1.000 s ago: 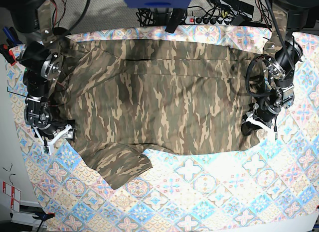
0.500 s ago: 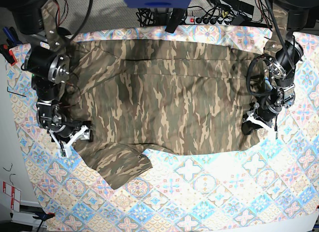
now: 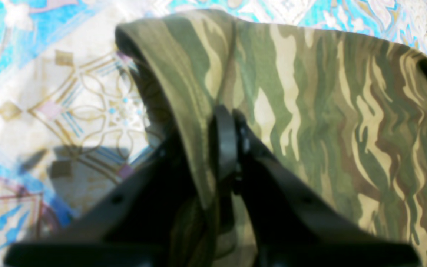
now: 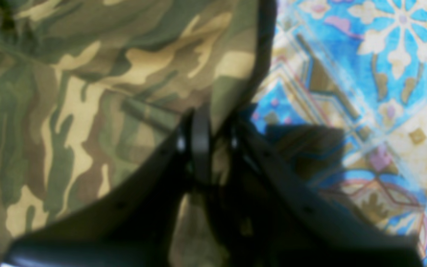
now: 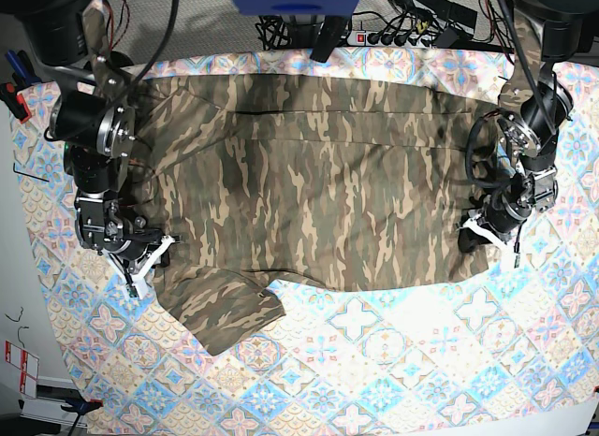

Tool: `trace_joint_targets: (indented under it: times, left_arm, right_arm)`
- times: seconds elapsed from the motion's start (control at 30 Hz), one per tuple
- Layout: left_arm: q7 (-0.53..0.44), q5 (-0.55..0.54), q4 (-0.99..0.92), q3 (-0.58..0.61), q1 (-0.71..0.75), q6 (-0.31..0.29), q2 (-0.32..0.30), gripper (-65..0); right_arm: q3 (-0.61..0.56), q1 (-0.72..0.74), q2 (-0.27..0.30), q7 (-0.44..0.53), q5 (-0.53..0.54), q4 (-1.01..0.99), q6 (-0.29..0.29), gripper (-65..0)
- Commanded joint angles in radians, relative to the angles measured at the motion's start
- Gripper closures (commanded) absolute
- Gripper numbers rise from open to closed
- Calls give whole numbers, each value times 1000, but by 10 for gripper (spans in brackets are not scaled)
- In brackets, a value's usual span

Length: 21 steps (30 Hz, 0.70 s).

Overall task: Fold the T-shirt properly
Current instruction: 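Pull the held side edges to smooth the shirt flat, then fold the held side edges inward toward the shirt's center with both grippers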

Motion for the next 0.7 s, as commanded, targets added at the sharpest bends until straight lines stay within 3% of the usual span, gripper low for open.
trace_joint_targets:
  times: [0.0,0.13,0.43,0.67]
  left_arm:
    - [94,73,-10,5,-11,20,6,-53]
    - [94,68,-10,5,-19,20,2,-39]
    - [95,67,-9,0,-19,20,-1,-38]
    - [95,65,-9,0,-19,20,-2,-37]
  right_arm:
    - [0,5,0,-55,-23,23,19,-42]
    - [4,-20,23,-153,-22,155,19,-41]
    - [130,-207,23,-358,-22,656,24,-41]
    - [135,-267,23,-378,-22,728,24,-41]
